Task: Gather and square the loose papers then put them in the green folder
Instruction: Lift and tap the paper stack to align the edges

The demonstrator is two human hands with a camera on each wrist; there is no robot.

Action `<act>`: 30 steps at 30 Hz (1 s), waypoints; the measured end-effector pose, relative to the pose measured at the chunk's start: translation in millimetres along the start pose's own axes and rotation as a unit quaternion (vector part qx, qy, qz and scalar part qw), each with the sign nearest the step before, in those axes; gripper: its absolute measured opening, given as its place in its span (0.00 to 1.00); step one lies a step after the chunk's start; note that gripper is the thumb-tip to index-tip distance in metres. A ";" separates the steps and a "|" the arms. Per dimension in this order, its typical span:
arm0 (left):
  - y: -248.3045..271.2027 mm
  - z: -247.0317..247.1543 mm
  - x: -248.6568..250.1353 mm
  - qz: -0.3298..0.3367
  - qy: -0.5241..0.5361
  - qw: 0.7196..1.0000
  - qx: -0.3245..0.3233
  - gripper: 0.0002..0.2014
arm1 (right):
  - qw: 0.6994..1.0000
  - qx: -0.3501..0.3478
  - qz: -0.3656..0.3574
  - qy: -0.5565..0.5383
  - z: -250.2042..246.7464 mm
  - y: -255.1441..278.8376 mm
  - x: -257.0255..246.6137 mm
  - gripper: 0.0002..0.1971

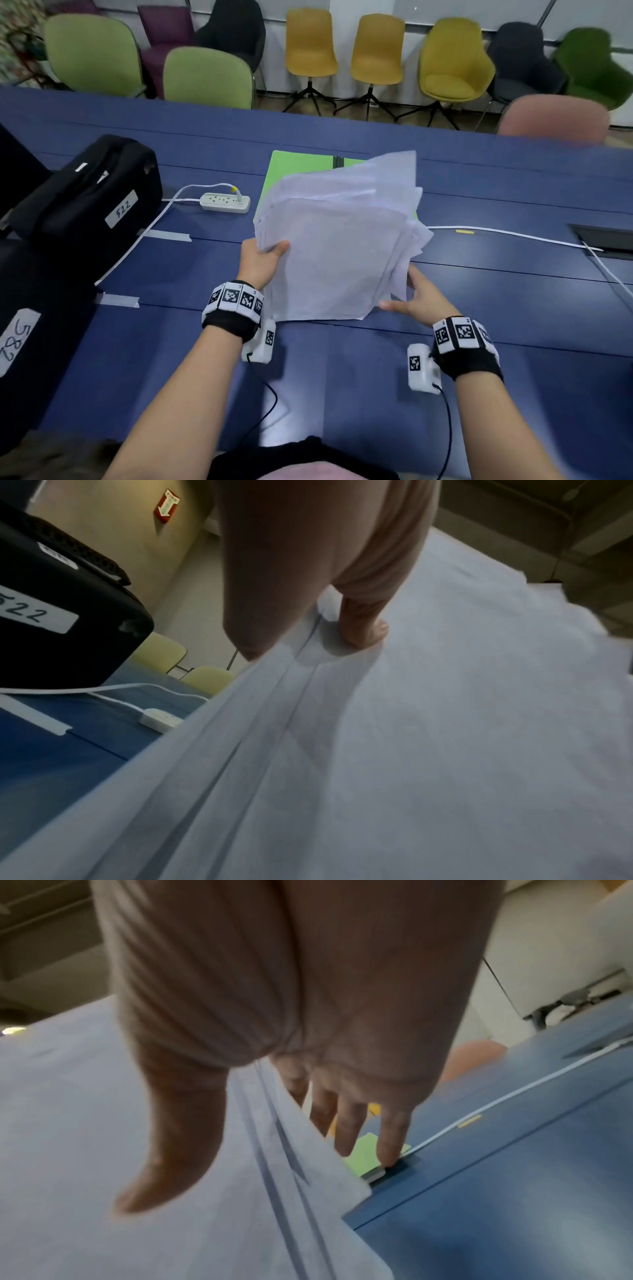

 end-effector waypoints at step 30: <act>1.3 -13.8 -20.4 -0.019 -0.003 0.979 -0.204 0.25 | 0.966 0.146 -0.046 -0.210 5.8 -18.7 -33.6 0.22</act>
Point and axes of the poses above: each hand's wrist, its own y-axis away from the middle knuckle, its own z-axis out of the palm, x = y × z, the point moved 4 cm from there along -y, towards the middle knuckle, and after that the axes turned 8 degrees about -z, right-handed, at the moved point
